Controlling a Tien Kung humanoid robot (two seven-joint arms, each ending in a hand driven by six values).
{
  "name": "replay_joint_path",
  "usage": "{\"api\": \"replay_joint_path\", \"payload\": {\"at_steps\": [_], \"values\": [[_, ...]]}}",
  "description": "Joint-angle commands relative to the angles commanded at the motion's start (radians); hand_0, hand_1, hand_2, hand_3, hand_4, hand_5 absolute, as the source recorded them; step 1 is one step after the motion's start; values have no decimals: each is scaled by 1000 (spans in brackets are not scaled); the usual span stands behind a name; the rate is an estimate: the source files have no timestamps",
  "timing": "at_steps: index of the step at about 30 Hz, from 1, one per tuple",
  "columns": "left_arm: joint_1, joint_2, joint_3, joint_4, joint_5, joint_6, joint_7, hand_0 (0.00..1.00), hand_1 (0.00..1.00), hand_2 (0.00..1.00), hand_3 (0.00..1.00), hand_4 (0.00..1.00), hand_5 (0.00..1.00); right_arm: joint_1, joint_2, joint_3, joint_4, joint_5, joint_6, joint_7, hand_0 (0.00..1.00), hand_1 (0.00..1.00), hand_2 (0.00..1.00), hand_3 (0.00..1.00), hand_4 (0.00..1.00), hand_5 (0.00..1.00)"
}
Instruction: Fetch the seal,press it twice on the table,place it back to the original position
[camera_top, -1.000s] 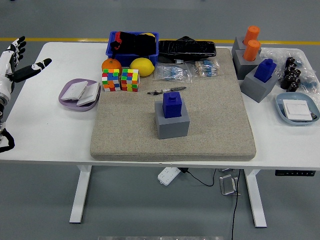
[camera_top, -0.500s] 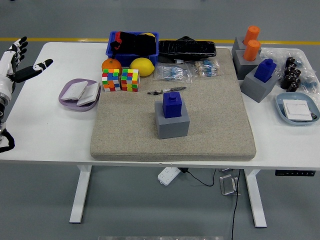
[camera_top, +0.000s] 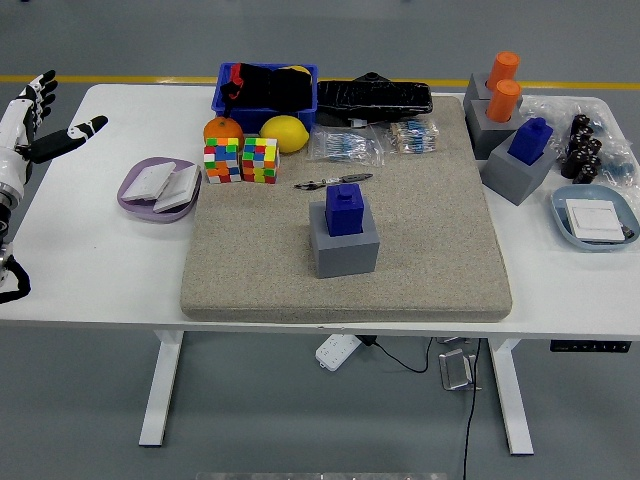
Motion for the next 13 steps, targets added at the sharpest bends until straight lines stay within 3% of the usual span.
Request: {"api": "replay_joint_path", "payload": {"at_steps": [13], "values": [[-1,1,-1,0,0,1,0,957,983,990,998,959,300,-2,-1,-1,0,3,0,0,789,725,731,680,818,510]]}}
